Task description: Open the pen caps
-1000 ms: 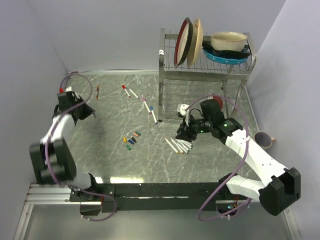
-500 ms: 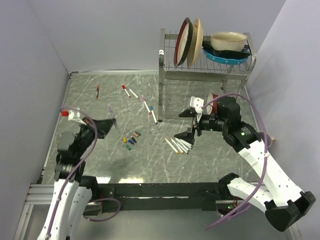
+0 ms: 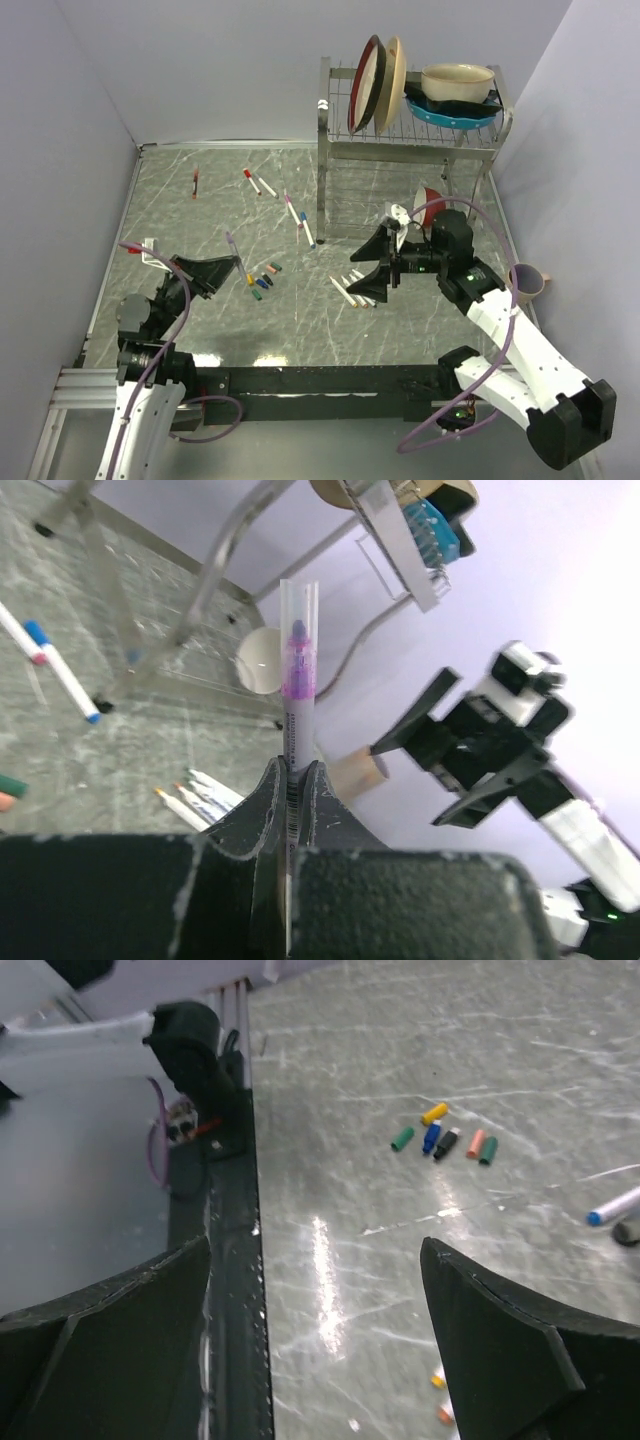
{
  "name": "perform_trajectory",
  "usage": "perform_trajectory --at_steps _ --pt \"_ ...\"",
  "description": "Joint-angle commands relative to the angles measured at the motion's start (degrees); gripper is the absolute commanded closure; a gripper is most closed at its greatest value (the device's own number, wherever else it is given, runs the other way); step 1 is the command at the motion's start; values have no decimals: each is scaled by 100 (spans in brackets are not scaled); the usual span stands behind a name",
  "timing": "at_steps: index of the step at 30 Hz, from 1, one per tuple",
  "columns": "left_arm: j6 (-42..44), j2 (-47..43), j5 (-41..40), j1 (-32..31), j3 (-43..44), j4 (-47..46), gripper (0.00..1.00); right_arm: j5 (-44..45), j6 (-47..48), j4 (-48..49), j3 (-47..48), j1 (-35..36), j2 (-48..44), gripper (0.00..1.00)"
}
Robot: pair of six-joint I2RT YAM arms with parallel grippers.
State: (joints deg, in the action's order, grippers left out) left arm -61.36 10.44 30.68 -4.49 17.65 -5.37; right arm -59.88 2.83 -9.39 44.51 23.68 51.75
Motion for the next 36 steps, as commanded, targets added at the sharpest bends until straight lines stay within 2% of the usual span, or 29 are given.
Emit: perform_trajectory --at_steps 1,4,5,7,8,9,11,14,24,29,36 --pt "-438 247 141 -262 -253 -1306 99 -551 -1266 1517 -539 -373 -174 6" --pt "-316 589 -341 -972 -411 -1756 99 -665 -1390 1537 -628 -592 -86 1" --pt "-141 739 -543 -1488 -438 -1844 99 -735 -1390 1528 -637 -636 -25 0" --pt "88 1247 -1210 -2105 -412 -1985 99 -1129 -1216 1423 -611 -759 37 0" --pt "342 1442 -1465 -2761 -377 -2090 99 -1201 -1075 1309 -584 -777 46 0" --pt "484 1609 -2051 -3090 -228 -2074 99 -1254 -917 1177 -558 -777 46 0" --pt "861 1996 -2573 -3870 -34 -1969 99 -1272 -556 983 -558 -786 2 0" --pt "1012 2322 -3233 -4383 186 -2143 99 -1307 -476 983 -637 -821 11 0" --pt "398 3384 -4411 -5043 -139 -4093 99 -965 -1494 1826 -1067 -821 -42 0" --pt "265 3904 -5149 -5492 -131 -4587 99 -815 -1830 2195 -1181 -716 72 0" --pt "362 4791 -5493 -5808 265 -4973 99 -516 -2067 2450 -1322 -400 274 3"
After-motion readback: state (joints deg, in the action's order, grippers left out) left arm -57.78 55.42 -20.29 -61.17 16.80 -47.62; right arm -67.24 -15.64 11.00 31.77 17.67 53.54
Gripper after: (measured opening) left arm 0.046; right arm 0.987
